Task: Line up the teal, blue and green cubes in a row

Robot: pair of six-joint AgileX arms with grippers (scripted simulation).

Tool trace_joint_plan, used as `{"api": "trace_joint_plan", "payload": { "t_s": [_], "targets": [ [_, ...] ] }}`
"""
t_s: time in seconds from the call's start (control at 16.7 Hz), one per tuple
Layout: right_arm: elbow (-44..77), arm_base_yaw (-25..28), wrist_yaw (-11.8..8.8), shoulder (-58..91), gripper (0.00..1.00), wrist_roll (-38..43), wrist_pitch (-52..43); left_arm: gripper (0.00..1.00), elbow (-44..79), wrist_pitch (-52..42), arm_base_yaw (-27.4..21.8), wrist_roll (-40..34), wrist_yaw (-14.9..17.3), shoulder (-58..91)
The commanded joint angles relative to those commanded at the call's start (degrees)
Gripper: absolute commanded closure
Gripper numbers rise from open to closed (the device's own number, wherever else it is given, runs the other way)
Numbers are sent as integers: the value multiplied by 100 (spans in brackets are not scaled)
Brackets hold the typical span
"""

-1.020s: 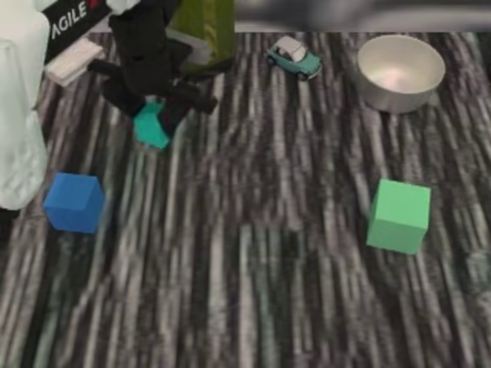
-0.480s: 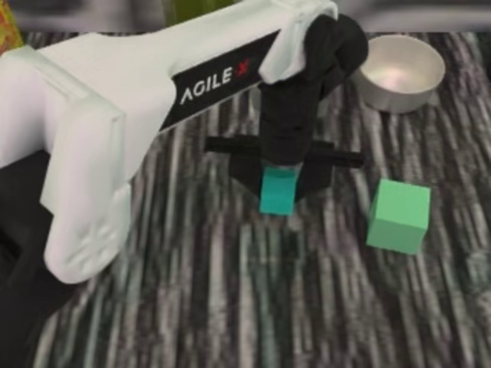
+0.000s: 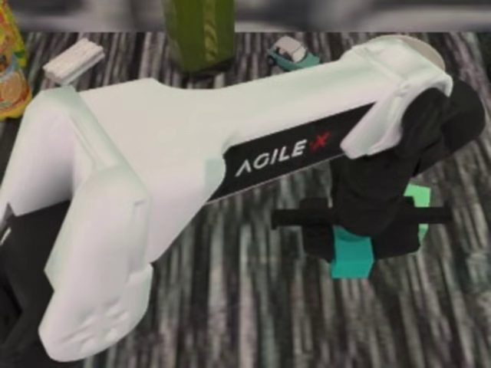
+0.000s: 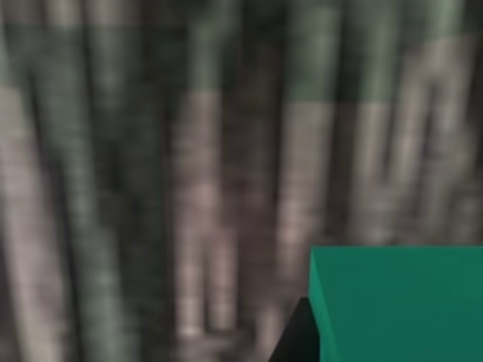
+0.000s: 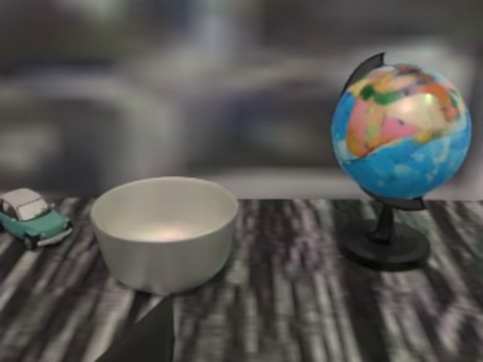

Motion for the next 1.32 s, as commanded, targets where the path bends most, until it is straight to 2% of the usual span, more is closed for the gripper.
{"api": "trace_joint_plan", "payload": {
  "t_s": [0.42,0.78,1.08,1.32],
  "targets": [
    [0,0,0,0,0,0,0,100,-86,94,5,-4,-3,20],
    [0,0,0,0,0,0,0,100,-1064,1304,4,2,1,209],
    [0,0,0,0,0,0,0,100,-1176,1426,1,-3,1,241],
    [0,0,0,0,0,0,0,70,-1176,1426,1,-3,1,241]
  ]
}}
